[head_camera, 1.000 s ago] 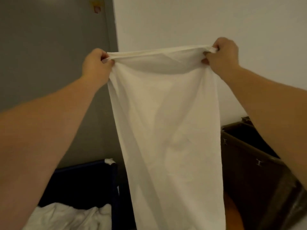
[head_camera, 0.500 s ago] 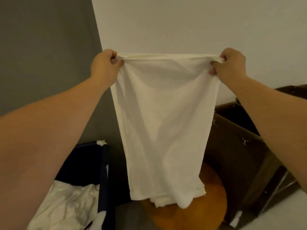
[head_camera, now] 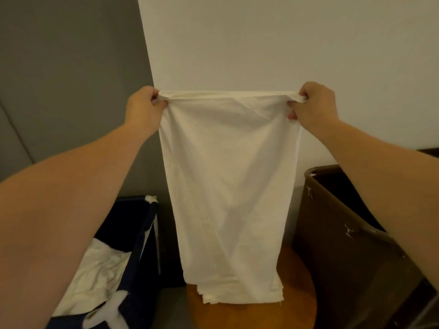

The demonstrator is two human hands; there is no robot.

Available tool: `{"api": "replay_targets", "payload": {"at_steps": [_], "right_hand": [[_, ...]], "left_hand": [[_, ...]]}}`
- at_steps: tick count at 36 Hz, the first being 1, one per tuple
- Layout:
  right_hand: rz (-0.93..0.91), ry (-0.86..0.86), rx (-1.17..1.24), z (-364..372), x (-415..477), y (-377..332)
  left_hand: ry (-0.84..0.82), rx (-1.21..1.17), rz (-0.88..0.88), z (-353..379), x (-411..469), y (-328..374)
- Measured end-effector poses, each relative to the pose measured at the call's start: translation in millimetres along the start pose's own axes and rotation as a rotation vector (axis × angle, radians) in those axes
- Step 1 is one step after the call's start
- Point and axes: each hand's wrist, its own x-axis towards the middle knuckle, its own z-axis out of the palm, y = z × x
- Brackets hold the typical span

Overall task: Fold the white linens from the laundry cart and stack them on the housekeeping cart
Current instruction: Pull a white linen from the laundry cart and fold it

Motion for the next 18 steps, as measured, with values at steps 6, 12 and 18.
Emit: {"api": "replay_targets", "payload": {"at_steps": [6,12,18], "right_hand": [[0.045,-0.050,-0.001,28,19,36],[0.116,-0.093,-0.015,79,46,81],[0.191,-0.146,-0.122,152,77,137]], "left_hand": [[-0.038,0.031,-0.034,41,6,-19],[-0.092,0.037,-0.086,100,31,-65],[-0.196,0.075,-0.122,171,60,-127]]}}
